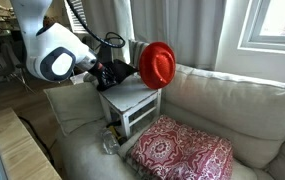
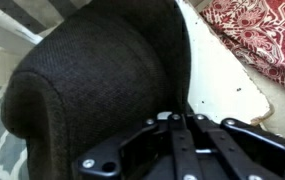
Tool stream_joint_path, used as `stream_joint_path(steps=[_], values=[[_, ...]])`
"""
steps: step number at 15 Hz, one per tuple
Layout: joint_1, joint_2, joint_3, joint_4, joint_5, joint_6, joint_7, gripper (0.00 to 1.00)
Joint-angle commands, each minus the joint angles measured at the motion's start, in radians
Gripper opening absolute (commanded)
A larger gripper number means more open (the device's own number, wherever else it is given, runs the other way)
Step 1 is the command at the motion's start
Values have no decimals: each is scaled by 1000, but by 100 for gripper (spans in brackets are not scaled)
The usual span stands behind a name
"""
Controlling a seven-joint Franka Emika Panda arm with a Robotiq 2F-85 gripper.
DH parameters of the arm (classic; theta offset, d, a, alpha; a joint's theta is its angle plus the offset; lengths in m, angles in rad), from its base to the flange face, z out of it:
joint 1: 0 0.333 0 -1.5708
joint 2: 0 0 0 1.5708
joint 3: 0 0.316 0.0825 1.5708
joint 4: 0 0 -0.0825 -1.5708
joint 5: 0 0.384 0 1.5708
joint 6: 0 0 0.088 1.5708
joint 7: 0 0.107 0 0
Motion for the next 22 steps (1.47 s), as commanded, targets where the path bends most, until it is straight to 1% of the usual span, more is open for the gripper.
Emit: stream_joint_path(steps=[1,3,5,8,9,10,11,12,13,14,15,16,19,20,22], values=[[74,10,-38,19,142,-36,35,1],[95,7,-44,16,176,-63,38,1],[104,1,-42,11,175,-91,50,1],[104,-11,-36,4,135,-120,80,1],[102,-19,-33,-1,120,-132,89,29],[86,-43,-21,-12,85,-160,105,30],[91,-70,-23,-23,78,-209,106,36],[73,-103,-13,-35,30,-253,121,43],[80,-152,-20,-52,11,-340,118,51],[72,-191,-20,-61,-28,-412,131,58],[59,-237,-16,-70,-72,-490,146,67],[56,-276,-19,-74,-107,-567,161,73],[35,-369,-20,-70,-215,-747,229,95],[40,-391,-32,-65,-247,-793,259,99],[19,-436,-35,-56,-327,-872,326,100]])
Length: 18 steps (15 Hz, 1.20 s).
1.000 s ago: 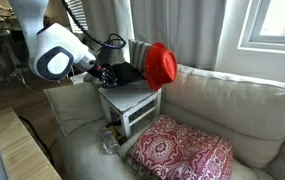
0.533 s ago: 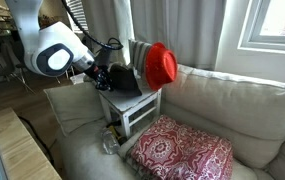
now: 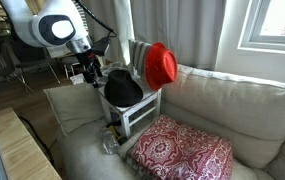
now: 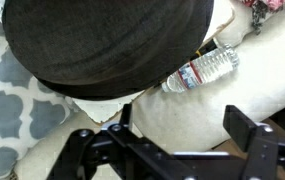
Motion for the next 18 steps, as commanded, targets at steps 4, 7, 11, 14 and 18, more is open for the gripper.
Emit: stream_joint_path(steps=[4,7,11,14,18], values=[[-105,-211,22,-3,-259,-267,233,100],[-223,-332,163,0,-117,-372,156,100],[-220,-466,189,53,130,-536,-33,100],[-211,-553,160,115,140,-697,-40,100],[-195,-618,128,210,167,-873,-98,100]])
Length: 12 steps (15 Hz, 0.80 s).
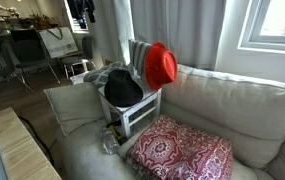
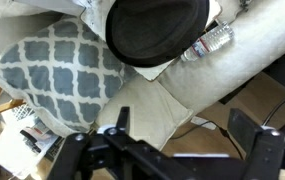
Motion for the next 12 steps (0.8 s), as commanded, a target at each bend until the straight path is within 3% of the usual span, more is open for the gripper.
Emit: stream_joint_path(steps=[1,7,8,12], values=[[13,-56,-29,72,29,-160,-80,100],[7,-69,-25,179,7,-321,-121,100],[-1,-65,-14,161,6,-277,-83,100],[-1,-65,-14,178,6,-296,-94,100]])
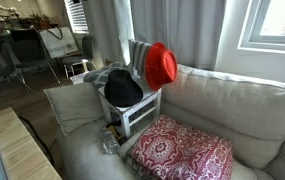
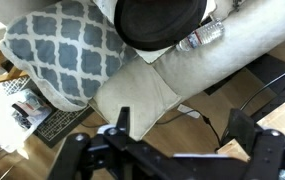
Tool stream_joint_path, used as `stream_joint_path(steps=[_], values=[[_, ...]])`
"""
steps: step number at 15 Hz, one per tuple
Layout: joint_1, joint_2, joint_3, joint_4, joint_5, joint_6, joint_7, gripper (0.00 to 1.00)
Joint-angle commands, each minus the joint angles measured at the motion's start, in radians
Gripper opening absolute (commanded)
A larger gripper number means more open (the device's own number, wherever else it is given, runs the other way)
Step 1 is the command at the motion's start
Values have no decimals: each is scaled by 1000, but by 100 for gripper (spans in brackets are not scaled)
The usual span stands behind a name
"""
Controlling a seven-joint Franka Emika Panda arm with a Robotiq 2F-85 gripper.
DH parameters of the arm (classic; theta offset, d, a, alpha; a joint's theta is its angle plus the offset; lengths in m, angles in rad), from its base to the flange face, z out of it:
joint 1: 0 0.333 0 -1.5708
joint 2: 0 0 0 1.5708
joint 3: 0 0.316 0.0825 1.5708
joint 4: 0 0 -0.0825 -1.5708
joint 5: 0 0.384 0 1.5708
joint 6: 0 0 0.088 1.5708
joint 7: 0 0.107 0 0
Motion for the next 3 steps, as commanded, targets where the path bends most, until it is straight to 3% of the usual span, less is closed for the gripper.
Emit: stream_joint_path(steps=[1,3], values=[[-2,0,2,2,0,-3,0,100],[-2,1,2,2,0,-3,0,100]])
